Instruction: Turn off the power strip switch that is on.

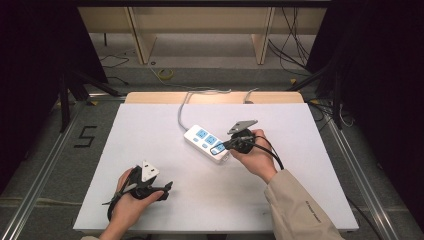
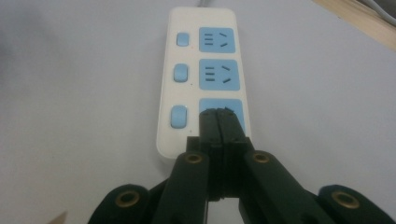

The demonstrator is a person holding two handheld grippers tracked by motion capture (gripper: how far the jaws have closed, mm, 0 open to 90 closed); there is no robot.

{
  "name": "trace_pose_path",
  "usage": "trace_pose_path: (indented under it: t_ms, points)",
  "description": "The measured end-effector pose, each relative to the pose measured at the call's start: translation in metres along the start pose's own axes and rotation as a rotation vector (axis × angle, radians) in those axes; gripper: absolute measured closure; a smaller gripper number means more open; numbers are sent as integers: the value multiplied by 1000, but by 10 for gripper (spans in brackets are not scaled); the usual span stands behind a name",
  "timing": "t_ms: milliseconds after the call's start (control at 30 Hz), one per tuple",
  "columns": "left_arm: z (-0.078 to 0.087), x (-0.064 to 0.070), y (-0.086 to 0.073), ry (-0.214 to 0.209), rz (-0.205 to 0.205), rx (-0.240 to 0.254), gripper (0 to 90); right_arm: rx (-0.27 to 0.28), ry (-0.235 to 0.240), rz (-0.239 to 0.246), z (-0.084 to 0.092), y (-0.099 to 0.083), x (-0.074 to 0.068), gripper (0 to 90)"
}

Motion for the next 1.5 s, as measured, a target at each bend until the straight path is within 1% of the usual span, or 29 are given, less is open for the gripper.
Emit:
trace_pose_path:
  t_ms: [67,100,133,167,200,267,600,633,800,833,900,1067,1200,1233,1300,1333,1367,1400,1433,1467,1500]
  points:
    - [0,0,0,0,4,0,175,-4,1,8,-2,2,0,900]
    - [0,0,0,0,4,1,175,-4,0,0,-3,3,0,900]
    - [0,0,0,0,4,1,175,-6,3,6,-5,4,1,900]
    - [0,0,0,0,4,2,175,-7,2,1,-6,5,0,900]
    - [0,0,0,0,4,2,176,-12,5,12,-8,7,0,900]
    - [0,0,0,-1,0,2,175,-13,3,14,-9,8,0,900]
    - [0,0,0,-3,0,2,176,-28,7,9,-18,18,-1,900]
    - [0,0,0,-3,0,2,176,-25,4,2,-19,19,-1,900]
    - [0,0,0,-4,0,3,177,-33,9,9,-24,22,-1,900]
    - [0,0,0,-2,8,6,177,-35,8,3,-25,23,-2,900]
    - [0,0,0,-3,8,8,177,-36,11,12,-28,24,-2,900]
    - [0,0,1,-4,1,4,177,-42,12,6,-32,27,-3,900]
    - [0,0,1,-4,5,8,177,-47,17,19,-35,31,-2,900]
    - [0,0,1,-5,2,4,177,-48,14,12,-36,33,-3,900]
    - [0,0,1,-5,1,2,177,-47,17,24,-39,35,-3,900]
    - [0,0,1,-6,1,4,177,-50,16,12,-40,36,-4,900]
    - [0,0,1,-7,2,5,177,-56,18,13,-41,37,-4,900]
    - [0,0,1,-7,2,5,177,-57,20,27,-42,37,-3,900]
    - [0,0,1,-7,2,5,177,-59,20,16,-44,38,-4,900]
    - [0,0,1,-8,3,5,177,-60,20,16,-45,39,-5,900]
    - [0,0,1,-7,4,7,177,-58,22,29,-46,39,-4,900]
Point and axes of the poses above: each handheld gripper's, and its own axes: z roughly backward along the jaws, y roughly out of its top, x roughly to its right, the point moved 1 cm from there along -z, roughly forward along the jaws, and after that the axes turned 1 degree about x, right-handed, at the moved point
